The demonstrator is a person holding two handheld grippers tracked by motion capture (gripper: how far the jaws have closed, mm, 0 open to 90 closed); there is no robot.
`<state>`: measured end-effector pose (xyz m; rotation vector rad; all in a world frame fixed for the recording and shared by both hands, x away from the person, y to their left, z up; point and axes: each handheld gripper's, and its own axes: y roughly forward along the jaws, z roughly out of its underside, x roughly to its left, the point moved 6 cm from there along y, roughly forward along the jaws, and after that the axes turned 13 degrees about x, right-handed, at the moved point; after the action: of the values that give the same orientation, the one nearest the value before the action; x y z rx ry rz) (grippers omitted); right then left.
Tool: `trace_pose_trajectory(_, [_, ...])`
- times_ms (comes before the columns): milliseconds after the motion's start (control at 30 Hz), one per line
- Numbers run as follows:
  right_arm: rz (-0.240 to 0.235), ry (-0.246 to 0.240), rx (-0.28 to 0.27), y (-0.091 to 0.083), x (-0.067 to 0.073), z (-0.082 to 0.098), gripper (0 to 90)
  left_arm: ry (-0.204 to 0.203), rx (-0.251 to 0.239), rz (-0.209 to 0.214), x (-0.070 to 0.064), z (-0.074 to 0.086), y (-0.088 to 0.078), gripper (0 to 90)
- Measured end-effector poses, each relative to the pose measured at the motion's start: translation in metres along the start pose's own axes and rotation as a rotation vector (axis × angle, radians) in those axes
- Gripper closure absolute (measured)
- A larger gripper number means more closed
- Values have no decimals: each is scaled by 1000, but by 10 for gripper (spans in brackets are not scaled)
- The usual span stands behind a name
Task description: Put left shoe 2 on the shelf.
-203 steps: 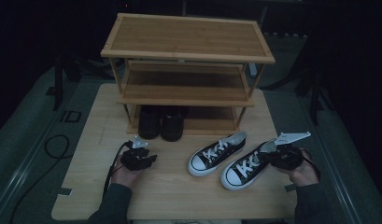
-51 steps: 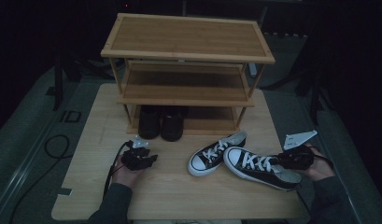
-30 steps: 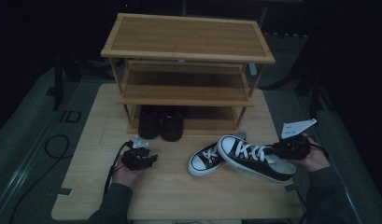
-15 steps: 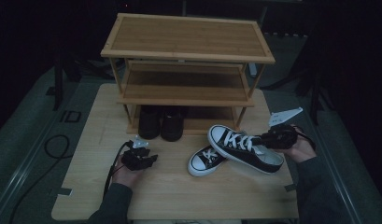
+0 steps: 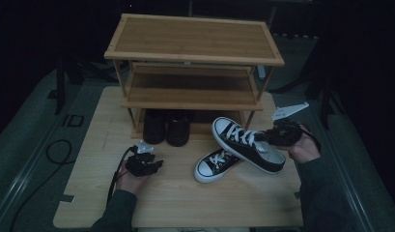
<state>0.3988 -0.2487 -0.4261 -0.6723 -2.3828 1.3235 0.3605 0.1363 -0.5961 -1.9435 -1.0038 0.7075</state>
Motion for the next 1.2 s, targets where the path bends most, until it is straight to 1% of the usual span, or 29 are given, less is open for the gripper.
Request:
trace_pose_trajectory(133, [-4, -4, -6, -3, 2, -6, 869, -1, 0, 1, 0, 0, 0, 557])
trace_pose_trajectory(267, [-8, -2, -1, -5, 3, -13, 869, 0, -1, 0, 0, 0, 0, 557])
trace_pose_trajectory(300, [-15, -8, 0, -5, 4, -14, 869, 0, 0, 0, 0, 0, 0, 557])
trace_pose_trajectory(333, [-8, -7, -2, -5, 4, -16, 869, 0, -1, 0, 0, 0, 0, 557])
trace_pose_trajectory(400, [-14, -11, -1, -5, 6, -19, 869, 3, -1, -3, 0, 0, 0, 557])
trace_pose_trajectory(433, [-10, -13, -2, -5, 7, -21, 869, 1, -2, -2, 0, 0, 0, 557])
trace_pose_trajectory(500, [-22, -25, 2, -5, 9, -24, 869, 1, 0, 0, 0, 0, 0, 557])
trace_pose_trajectory(833, [-36, -50, -5, -9, 16, -38, 869, 0, 0, 1, 0, 0, 0, 557])
trace_pose_trajectory(1200, [-36, -53, -53, -20, 19, -56, 870, 1, 1, 0, 0, 0, 0, 557])
